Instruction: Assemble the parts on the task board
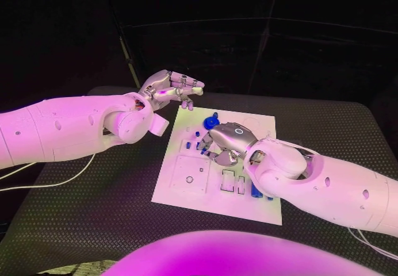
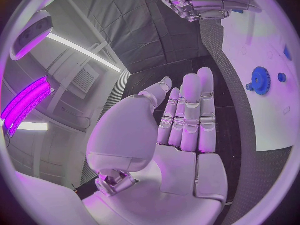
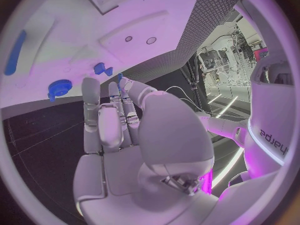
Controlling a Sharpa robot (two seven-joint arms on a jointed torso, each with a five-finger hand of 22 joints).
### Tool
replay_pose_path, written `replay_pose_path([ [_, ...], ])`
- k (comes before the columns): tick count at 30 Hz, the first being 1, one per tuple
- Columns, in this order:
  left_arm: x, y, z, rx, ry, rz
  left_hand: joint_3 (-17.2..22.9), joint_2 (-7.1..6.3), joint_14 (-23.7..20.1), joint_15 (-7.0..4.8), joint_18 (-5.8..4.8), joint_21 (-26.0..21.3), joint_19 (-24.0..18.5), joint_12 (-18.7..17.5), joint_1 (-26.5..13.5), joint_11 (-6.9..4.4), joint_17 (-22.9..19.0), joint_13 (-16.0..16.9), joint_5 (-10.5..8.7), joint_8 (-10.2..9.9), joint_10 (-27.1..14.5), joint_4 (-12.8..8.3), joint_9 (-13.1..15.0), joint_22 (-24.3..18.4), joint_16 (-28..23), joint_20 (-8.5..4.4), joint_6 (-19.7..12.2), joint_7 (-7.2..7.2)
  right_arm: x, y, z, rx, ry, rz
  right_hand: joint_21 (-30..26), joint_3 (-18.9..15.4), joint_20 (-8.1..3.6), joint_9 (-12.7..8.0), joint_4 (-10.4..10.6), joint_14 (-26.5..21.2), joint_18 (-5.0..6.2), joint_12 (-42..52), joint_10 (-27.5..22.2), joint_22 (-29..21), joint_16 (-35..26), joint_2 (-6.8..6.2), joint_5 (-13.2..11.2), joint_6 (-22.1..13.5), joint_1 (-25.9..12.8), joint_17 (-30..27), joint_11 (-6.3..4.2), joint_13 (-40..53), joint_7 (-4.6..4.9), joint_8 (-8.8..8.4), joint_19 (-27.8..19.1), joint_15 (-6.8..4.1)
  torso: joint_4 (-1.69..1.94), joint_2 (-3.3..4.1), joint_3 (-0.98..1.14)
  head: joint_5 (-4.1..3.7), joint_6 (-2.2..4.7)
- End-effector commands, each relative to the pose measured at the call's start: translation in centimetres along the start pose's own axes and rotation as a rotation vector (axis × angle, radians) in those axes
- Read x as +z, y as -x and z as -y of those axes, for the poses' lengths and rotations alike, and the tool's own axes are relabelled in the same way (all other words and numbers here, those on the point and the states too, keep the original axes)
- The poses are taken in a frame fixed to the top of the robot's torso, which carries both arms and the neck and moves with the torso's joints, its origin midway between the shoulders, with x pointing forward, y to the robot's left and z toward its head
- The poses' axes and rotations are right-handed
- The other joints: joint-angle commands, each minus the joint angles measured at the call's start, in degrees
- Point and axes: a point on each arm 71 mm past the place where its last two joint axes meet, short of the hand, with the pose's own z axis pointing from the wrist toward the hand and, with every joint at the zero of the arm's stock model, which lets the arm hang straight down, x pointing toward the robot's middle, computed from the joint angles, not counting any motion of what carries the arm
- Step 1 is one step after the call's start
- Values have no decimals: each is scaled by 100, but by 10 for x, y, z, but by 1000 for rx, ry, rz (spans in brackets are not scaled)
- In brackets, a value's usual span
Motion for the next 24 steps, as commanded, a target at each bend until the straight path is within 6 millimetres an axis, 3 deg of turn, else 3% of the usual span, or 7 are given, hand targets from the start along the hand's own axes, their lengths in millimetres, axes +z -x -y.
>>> replay_pose_path([
  [1, 0, -1, 3, -13, -20, -11, -35, -16, -19, 12, 34, -40, -18, 9, -56, -1, -6, -5, -4, -27, -46, 9, -6, -6, -26, 33, -10, 40, 2, -6, -1, -6, 11, -56, 27, 11, 13, -6, 4, 206, -69, -23, -15, -8, 2, -3, 28, -1, -54, -9, 13, 5, 30, -8, -18, -14, -5, -10, 9, 48, 1],
  [24, 2, -2, 3, -13, -25, -15, -55, -17, -39, 16, 33, -64, -25, 9, -55, 2, -16, -5, -3, -30, -60, 15, -6, -24, -41, 36, -17, 41, 0, -26, -6, -18, 14, -147, 35, -13, 20, -7, 4, 201, -69, -25, -9, 1, 5, -27, 30, 5, -86, -19, 13, 9, 30, -8, -27, -9, -4, -13, 1, 107, 1],
])
